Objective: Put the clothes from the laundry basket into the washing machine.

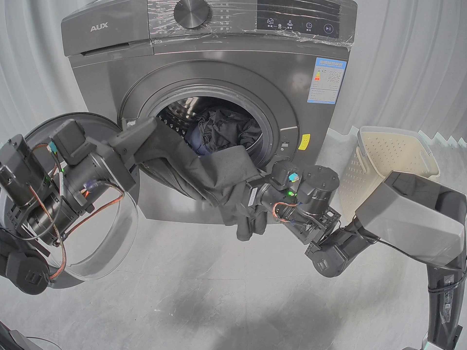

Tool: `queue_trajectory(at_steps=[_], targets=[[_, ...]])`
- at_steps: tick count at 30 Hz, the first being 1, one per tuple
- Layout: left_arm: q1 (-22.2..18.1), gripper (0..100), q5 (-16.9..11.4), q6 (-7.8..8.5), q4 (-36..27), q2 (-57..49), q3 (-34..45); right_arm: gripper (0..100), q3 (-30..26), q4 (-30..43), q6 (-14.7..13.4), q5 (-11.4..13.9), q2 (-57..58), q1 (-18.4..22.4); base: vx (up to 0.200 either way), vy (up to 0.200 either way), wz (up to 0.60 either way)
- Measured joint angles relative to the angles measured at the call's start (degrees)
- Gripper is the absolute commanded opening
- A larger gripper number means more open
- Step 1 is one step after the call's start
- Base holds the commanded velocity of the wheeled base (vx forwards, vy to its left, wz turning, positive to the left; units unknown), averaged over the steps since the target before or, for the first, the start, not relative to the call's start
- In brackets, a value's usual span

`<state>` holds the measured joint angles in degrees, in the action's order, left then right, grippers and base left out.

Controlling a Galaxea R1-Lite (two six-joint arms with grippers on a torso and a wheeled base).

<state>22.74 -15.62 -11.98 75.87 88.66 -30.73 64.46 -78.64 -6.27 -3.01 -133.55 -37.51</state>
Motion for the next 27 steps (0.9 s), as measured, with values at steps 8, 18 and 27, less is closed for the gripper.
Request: queue_trajectory(at_steps=[8, 18, 27], targets=[[-0.63, 0, -5.21, 4.35, 0.29, 2.77, 5.81, 0, -0.88, -0.07, -0.07, 0.01, 4.83, 0.09, 0.0, 0.0, 0.0], [-0.68, 100, -6.44, 10.76, 3.94, 7.92, 10.92, 0, -1.18, -0.02, -0.11, 0.01, 7.61, -1.22, 0.0, 0.0, 0.0], [-1.33, 100, -6.69, 10.84, 5.33, 10.53, 12.02, 0, -1.1, 0.04, -0.07, 0.04, 8.87, -0.27, 0.0, 0.0, 0.0]])
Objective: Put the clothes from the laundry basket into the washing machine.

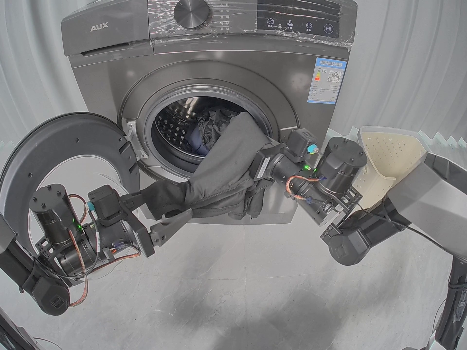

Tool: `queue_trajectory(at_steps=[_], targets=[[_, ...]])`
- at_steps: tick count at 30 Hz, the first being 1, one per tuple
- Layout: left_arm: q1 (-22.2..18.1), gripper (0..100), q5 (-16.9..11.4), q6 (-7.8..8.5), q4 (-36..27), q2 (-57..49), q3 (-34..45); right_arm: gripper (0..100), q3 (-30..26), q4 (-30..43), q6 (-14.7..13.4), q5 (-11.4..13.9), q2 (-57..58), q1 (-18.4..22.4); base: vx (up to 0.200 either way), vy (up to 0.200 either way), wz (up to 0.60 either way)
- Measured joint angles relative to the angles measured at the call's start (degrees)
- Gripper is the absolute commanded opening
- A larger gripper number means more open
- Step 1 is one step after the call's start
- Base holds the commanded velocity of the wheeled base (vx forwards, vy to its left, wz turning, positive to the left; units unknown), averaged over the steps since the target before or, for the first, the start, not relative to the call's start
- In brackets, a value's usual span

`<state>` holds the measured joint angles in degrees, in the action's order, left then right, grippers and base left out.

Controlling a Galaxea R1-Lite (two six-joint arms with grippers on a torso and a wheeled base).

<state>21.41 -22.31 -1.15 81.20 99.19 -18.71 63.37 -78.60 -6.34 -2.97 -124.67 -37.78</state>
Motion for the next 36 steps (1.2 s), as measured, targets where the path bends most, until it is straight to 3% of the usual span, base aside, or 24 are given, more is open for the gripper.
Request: queue_trajectory(at_steps=[12, 17, 21, 26, 36], targets=[[0.09, 100, -1.22, 1.63, 0.83, 1.08, 3.23, 0, -0.11, 0.07, 0.1, 0.11, 2.97, 4.01, 0.0, 0.0, 0.0], [-0.05, 100, -1.26, 6.07, 0.67, 2.23, 6.12, 0, -0.09, 0.13, 0.07, 0.09, 3.32, 3.79, 0.0, 0.0, 0.0], [-0.29, 100, -1.22, 7.63, 0.83, 3.93, 7.42, 0, -0.09, 0.0, -0.2, 0.07, 3.39, 3.69, 0.0, 0.0, 0.0], [-0.38, 100, -1.23, 7.44, 2.61, 5.57, 7.31, 0, -0.56, -0.13, -0.48, 0.02, 3.45, 2.23, 0.0, 0.0, 0.0], [-0.18, 100, -0.78, 6.75, 7.51, 9.41, 3.64, 0, -3.56, 0.0, -1.57, -1.38, 3.32, -5.57, 0.0, 0.0, 0.0]])
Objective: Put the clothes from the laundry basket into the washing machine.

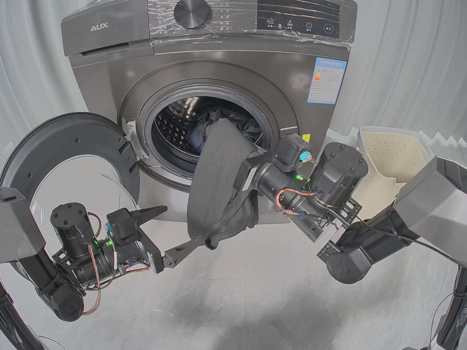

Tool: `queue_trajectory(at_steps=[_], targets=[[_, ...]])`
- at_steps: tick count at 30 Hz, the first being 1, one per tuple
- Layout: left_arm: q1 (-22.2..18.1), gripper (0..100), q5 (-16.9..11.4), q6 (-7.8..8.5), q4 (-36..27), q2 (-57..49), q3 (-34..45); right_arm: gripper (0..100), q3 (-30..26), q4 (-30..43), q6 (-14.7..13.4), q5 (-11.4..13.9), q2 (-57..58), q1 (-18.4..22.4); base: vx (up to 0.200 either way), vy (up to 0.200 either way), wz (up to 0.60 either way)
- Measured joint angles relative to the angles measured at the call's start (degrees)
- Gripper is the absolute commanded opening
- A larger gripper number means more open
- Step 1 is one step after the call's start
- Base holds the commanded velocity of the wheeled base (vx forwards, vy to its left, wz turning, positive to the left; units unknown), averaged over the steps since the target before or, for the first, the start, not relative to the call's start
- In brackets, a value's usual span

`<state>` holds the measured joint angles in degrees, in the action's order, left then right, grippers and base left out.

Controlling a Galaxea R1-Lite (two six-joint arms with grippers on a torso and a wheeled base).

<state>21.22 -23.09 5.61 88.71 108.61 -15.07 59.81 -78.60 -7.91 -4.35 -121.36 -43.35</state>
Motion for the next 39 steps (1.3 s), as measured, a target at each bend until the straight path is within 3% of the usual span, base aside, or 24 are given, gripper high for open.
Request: queue_trajectory(at_steps=[6, 13, 20, 26, 32, 33, 39], targets=[[0.73, 100, 0.16, -0.49, 0.05, 1.04, -1.68, 0, -0.13, 0.11, -0.18, -0.18, -0.89, -3.19, 0.0, 0.0, 0.0], [1.32, 100, 1.37, -2.24, 0.05, 1.76, -4.61, 0, -0.2, -0.06, -0.49, -0.22, -2.1, -5.55, 0.0, 0.0, 0.0], [1.68, 100, 1.79, -2.44, 0.07, 2.26, -5.96, 0, -0.35, -0.13, -1.0, -0.35, -2.84, -7.63, 0.0, 0.0, 0.0], [1.71, 100, 2.01, -2.5, 0.13, 3.22, -6.6, 0, -0.57, -0.26, -1.77, -1.94, -2.93, -9.24, 0.0, 0.0, 0.0], [1.6, 100, 5.02, -3.32, 0.2, 4.57, -8.13, 0, -0.61, -1.15, -2.46, -2.05, -2.9, -10.45, 0.0, 0.0, 0.0], [1.54, 0, 5.46, -3.58, 0.22, 4.73, -8.52, 0, -0.61, -1.18, -2.51, -2.05, -2.9, -10.56, 0.0, 0.0, 0.0], [0.94, 0, 6.86, -5.28, 0.22, 5.32, -10.9, 0, -1.13, -1.4, -2.67, -2.07, -2.84, -10.25, 0.0, 0.0, 0.0]])
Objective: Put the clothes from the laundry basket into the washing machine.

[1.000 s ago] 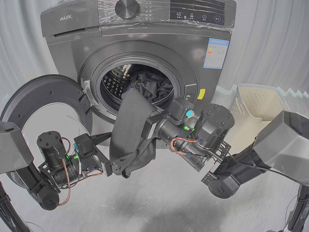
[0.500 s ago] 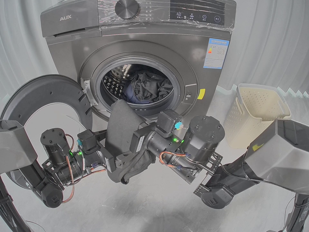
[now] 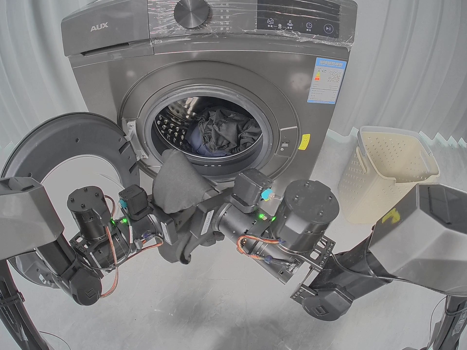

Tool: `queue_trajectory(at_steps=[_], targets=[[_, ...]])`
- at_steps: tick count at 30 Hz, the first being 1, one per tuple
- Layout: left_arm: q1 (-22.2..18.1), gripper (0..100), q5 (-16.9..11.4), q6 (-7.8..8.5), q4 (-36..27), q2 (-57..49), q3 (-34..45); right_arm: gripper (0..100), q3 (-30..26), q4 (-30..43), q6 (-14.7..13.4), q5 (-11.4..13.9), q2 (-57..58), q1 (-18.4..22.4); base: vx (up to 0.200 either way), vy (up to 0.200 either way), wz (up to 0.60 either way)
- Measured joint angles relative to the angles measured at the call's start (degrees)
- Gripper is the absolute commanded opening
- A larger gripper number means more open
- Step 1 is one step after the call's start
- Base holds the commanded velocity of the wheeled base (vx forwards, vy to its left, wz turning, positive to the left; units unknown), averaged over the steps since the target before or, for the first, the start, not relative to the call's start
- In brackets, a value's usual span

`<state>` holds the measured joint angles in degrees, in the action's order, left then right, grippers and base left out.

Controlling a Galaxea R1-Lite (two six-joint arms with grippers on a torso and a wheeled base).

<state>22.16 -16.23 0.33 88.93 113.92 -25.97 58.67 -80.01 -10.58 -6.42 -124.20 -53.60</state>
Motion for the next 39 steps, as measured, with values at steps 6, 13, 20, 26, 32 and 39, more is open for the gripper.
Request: queue_trajectory(at_steps=[6, 13, 20, 26, 32, 39], targets=[[-0.61, 0, 1.4, -1.52, -0.04, -0.24, -2.34, 0, -3.05, 0.17, -0.77, -0.96, 0.3, 2.19, 0.0, 0.0, 0.0], [-1.06, 0, 1.91, -2.24, -0.09, -1.3, -3.41, 0, -7.0, 0.13, -0.8, -1.07, 0.39, 3.3, 0.0, 0.0, 0.0], [-0.91, 0, 1.97, -2.44, -0.15, -2.4, -3.52, 100, -7.72, -0.11, -0.74, -1.15, 0.38, 2.72, 0.0, 0.0, 0.0], [-0.74, 0, 2.06, -2.57, -0.09, -2.86, -3.5, 100, -9.17, -0.33, -0.74, -0.9, 1.21, 2.69, 0.0, 0.0, 0.0], [-0.69, 0, 2.0, -4.1, -0.13, -3.61, -3.28, 100, -17.58, -0.09, 0.68, 0.66, 3.86, 3.17, 0.0, 0.0, 0.0], [-0.8, 0, 1.94, -6.56, -0.15, -5.9, -2.21, 100, -27.56, -4.77, 2.02, 4.49, 8.57, 5.73, 0.0, 0.0, 0.0]])
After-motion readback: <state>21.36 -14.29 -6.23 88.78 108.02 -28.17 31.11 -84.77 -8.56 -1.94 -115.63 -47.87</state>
